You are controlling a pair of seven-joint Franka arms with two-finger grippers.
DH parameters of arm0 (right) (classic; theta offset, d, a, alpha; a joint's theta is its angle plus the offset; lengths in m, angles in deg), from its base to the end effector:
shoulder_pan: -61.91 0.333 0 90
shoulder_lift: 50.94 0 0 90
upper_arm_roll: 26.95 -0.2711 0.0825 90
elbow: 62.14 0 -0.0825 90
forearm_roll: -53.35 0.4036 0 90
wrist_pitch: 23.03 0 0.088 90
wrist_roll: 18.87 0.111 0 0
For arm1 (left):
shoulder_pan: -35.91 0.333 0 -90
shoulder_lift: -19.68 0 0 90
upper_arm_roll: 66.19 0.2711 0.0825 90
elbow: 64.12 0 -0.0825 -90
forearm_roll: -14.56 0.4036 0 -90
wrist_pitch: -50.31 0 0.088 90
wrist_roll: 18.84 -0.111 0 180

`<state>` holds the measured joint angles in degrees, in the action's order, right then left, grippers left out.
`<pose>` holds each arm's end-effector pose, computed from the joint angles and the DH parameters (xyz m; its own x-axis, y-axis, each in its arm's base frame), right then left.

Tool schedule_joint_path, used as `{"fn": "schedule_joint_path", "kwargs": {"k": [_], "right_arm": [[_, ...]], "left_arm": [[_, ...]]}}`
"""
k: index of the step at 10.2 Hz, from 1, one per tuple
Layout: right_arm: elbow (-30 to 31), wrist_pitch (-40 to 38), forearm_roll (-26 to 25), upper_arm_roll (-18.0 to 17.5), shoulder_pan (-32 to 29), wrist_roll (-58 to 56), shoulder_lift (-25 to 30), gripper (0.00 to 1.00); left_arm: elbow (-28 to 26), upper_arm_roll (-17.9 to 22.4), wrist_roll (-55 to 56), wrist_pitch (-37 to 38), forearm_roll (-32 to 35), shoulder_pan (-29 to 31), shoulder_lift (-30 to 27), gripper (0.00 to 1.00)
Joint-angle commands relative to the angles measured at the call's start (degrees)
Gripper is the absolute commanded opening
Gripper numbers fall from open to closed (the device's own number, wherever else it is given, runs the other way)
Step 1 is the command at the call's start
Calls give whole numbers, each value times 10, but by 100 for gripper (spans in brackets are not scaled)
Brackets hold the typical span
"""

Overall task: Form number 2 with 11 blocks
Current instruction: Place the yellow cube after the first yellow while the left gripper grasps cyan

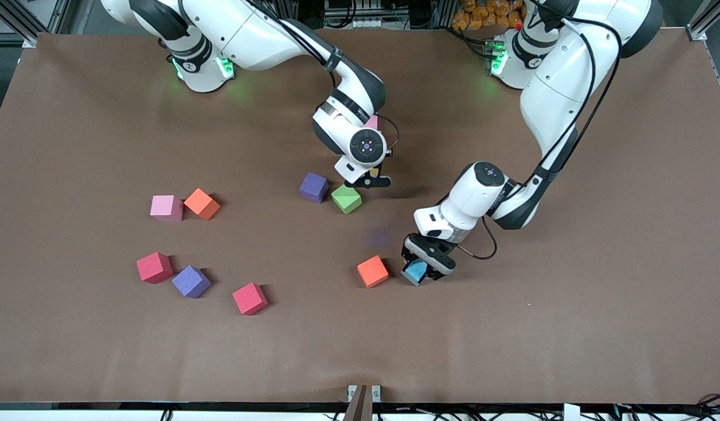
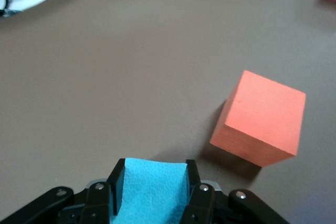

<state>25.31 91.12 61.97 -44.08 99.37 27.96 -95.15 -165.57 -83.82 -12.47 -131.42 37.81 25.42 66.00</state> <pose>0.3883 0.5358 0.1523 0.9040 0.0027 -0.4275 0.0009 -1.0000 -0.0044 0.5883 -0.3340 0.1452 0.6559 -0.4521 0.6045 -0.6009 -0.7974 0.0555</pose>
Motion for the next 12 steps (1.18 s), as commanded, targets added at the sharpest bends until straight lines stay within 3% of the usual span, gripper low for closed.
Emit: {"fn": "schedule_joint_path", "kwargs": {"k": [1, 2, 5, 6, 8, 12], "right_arm": [[-17, 1, -13, 5, 16, 20, -19, 0], [-17, 2, -19, 5, 16, 21, -20, 7], [-16, 3, -33, 5, 16, 20, -19, 82], [-16, 4, -39, 5, 16, 21, -20, 97], [-16, 4, -40, 5, 16, 20, -19, 100], [-18, 3, -41, 5, 16, 21, -12, 100]], "left_arm": [[-16, 0, 20, -15, -9, 6, -19, 15], [-18, 0, 20, -15, -10, 11, -27, 13], [-35, 0, 48, -15, -7, 12, -47, 12], [-55, 0, 48, -20, -4, 14, -59, 12], [-88, 0, 46, -45, -4, 27, -71, 12], [-103, -1, 63, -65, -4, 33, -76, 12]]}}
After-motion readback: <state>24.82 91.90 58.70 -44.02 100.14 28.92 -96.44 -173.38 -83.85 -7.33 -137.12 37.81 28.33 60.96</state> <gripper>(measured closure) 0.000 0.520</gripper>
